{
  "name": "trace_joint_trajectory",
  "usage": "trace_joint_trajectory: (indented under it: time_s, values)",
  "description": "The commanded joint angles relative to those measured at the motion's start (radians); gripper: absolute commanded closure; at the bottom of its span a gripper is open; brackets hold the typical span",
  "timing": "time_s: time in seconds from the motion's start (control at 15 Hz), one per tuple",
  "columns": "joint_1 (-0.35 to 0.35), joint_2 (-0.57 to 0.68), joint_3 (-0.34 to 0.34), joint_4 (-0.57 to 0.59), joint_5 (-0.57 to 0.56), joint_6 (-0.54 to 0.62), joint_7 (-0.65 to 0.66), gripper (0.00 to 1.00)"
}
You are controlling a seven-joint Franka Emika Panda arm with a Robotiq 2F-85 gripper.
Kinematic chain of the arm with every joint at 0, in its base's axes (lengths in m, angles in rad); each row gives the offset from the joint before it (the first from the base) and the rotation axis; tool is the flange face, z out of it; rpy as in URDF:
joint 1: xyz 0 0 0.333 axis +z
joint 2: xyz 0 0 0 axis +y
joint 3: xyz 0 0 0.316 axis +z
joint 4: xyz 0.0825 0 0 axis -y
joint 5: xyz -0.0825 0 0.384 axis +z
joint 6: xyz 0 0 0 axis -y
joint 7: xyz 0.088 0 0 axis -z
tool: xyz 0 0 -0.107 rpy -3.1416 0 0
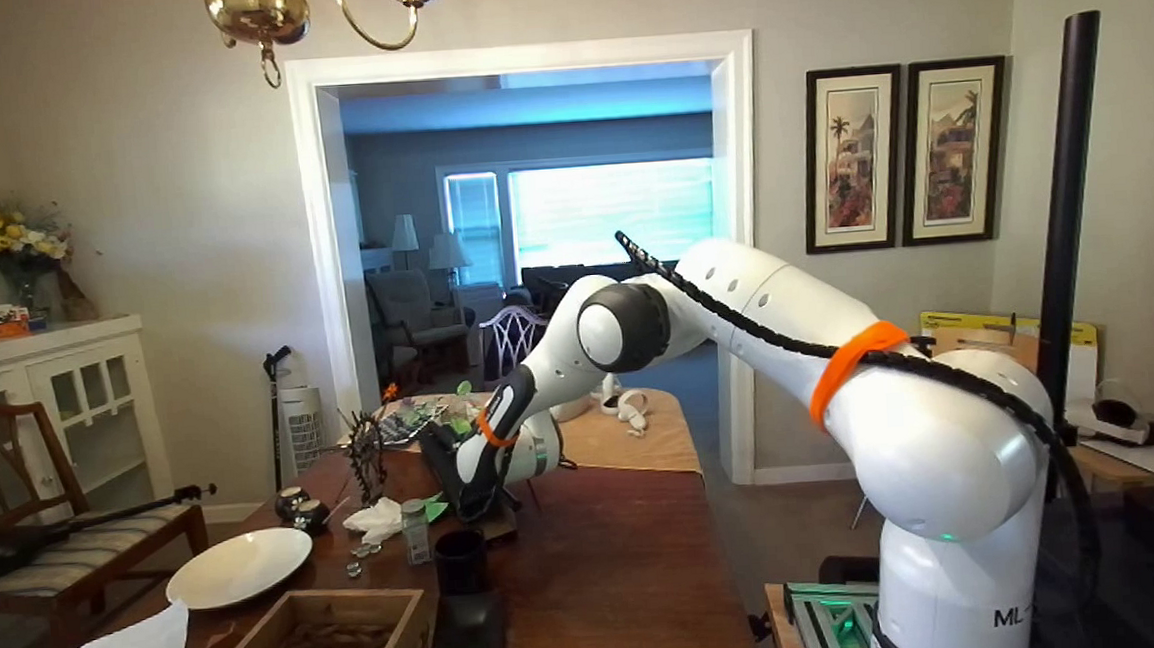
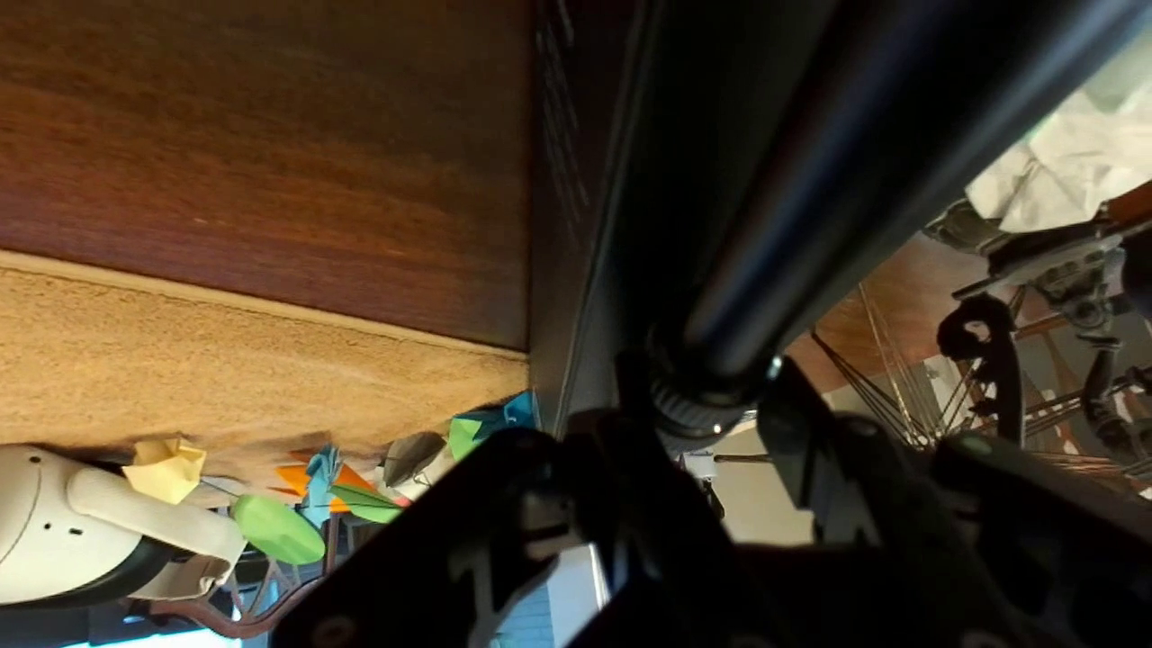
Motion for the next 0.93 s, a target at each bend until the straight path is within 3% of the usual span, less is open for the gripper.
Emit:
trace_joint_trajectory:
  time_s: [0.0, 0.87]
  values:
    - [0.032, 0.040, -0.031, 0.066, 0.020, -0.022, 0.042, 0.90]
    - [0.049, 0.081, -0.042, 0.121, 0.034, -0.026, 0.069, 0.90]
